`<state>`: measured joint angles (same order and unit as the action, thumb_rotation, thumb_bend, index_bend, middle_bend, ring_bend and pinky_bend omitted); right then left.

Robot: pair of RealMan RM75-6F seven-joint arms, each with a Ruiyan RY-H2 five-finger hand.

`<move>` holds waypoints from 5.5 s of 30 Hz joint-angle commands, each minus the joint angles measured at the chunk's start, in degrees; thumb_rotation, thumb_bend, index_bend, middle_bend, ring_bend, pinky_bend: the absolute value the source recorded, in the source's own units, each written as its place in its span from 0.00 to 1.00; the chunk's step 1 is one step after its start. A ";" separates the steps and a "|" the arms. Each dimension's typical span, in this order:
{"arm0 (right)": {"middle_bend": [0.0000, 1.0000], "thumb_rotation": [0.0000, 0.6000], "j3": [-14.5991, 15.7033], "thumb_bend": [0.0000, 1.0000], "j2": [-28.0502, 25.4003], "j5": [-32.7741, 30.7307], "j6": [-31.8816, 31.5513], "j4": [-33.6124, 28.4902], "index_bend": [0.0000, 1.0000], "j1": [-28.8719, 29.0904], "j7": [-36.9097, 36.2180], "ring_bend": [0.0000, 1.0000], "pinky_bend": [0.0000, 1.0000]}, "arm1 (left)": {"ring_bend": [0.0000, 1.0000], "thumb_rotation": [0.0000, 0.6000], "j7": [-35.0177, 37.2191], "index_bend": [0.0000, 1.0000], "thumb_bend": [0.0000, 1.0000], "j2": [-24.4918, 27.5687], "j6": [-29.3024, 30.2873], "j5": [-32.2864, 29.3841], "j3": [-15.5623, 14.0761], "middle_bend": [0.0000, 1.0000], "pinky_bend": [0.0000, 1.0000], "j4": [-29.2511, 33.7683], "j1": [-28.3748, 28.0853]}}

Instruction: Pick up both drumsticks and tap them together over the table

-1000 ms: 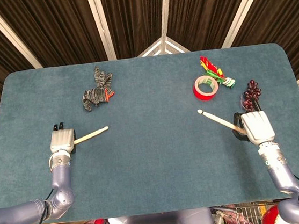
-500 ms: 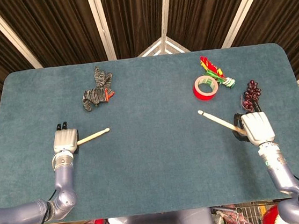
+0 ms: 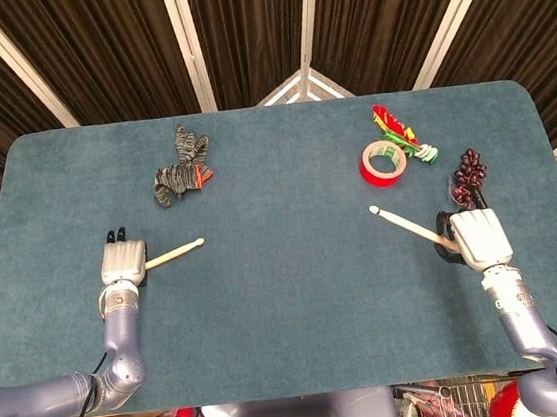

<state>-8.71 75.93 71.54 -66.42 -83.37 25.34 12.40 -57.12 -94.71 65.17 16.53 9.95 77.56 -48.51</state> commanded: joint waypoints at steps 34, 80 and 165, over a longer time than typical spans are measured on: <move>0.70 1.00 -0.54 0.48 -0.34 -0.19 -0.17 -0.22 0.84 -0.14 0.03 0.55 0.04 | 0.13 1.00 2.43 0.63 0.63 -2.01 3.50 8.65 -0.36 0.62 0.00 -3.99 2.75; 0.70 1.00 -9.19 0.47 -1.91 -12.86 4.89 -12.72 0.85 6.98 3.48 0.56 0.04 | 0.13 1.00 32.42 0.65 0.62 2.80 10.31 45.28 2.31 0.63 0.00 8.52 8.69; 0.70 1.00 -12.04 0.48 4.13 -32.71 2.17 -25.35 0.86 21.23 9.07 0.56 0.04 | 0.13 1.00 41.04 0.66 0.60 -21.41 11.26 54.72 10.14 0.64 0.00 -8.86 4.15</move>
<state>-20.86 80.23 38.83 -64.23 -108.78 46.67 21.52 -16.13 -116.19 76.41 71.21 20.08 68.69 -44.42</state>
